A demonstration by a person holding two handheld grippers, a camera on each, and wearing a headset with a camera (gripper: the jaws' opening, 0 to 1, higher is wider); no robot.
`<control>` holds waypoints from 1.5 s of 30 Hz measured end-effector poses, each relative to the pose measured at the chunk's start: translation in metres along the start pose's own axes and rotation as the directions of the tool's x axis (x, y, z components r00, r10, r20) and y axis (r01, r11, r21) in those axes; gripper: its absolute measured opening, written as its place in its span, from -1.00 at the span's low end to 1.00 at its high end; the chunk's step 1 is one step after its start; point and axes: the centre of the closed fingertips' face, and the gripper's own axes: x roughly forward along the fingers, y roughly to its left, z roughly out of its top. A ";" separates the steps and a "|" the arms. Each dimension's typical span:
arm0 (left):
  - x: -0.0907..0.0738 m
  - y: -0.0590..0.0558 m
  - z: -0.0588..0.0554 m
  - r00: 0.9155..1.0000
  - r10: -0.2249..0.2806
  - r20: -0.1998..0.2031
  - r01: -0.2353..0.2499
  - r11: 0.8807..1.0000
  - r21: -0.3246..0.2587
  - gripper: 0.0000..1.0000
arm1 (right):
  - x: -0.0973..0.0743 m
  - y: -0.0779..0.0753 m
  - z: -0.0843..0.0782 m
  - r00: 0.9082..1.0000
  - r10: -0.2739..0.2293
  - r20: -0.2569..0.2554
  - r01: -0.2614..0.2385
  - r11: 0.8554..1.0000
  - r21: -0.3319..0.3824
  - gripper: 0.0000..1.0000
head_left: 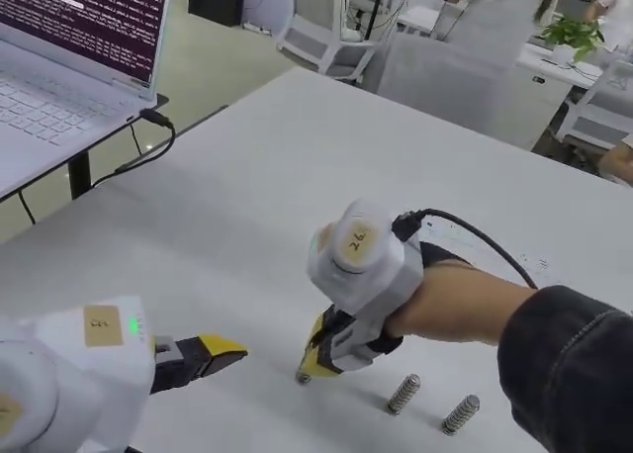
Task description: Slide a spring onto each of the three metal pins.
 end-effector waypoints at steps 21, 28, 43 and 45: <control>0.004 0.003 -0.003 1.000 -0.008 -0.016 0.008 1.000 0.004 0.41 | -0.019 0.002 -0.016 0.998 -0.040 0.040 0.038 0.998 0.050 -0.53; 0.006 0.007 -0.002 1.000 -0.006 -0.024 0.006 1.000 0.014 0.41 | -0.038 0.001 -0.014 0.988 -0.099 0.118 0.086 0.990 0.109 -0.45; 0.004 0.012 0.004 1.000 -0.007 -0.027 0.007 0.999 0.032 0.40 | -0.099 0.002 0.003 0.899 -0.296 0.322 0.233 0.947 0.220 -0.28; 0.005 0.013 0.005 1.000 -0.006 -0.026 0.007 0.999 0.032 0.40 | -0.109 0.001 0.003 0.874 -0.336 0.352 0.261 0.934 0.244 -0.27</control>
